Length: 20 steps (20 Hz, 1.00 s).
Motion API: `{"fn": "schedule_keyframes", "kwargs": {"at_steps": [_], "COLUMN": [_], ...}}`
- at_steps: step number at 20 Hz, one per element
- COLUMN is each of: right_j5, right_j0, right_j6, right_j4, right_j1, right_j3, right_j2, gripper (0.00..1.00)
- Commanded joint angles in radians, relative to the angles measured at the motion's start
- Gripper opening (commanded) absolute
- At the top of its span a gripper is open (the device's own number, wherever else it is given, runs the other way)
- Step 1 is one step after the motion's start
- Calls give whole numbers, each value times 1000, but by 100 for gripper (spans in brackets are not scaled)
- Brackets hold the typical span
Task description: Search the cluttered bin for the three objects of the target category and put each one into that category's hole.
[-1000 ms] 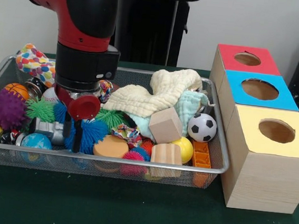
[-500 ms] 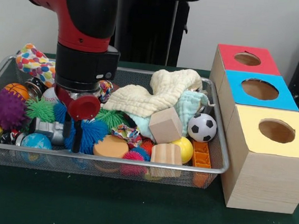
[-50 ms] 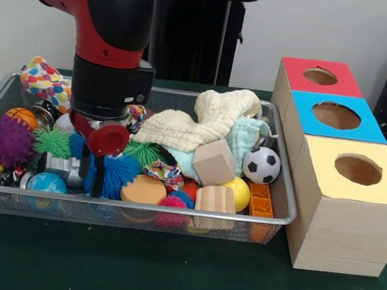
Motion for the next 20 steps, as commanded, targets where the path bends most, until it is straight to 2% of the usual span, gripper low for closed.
{"fn": "schedule_keyframes", "kwargs": {"at_steps": [1, 6, 11, 15, 20], "right_j5": [31, 49, 104, 159, 161], "right_j0": [21, 29, 65, 117, 130], "right_j6": [146, 148, 151, 165, 174], "right_j4": [14, 15, 23, 31, 42], "right_j1": [120, 108, 140, 160, 169], "right_j3": [-25, -12, -49, -82, -92], "right_j2": [-12, -27, -75, -147, -161], "gripper": [100, 100, 100, 100, 100]}}
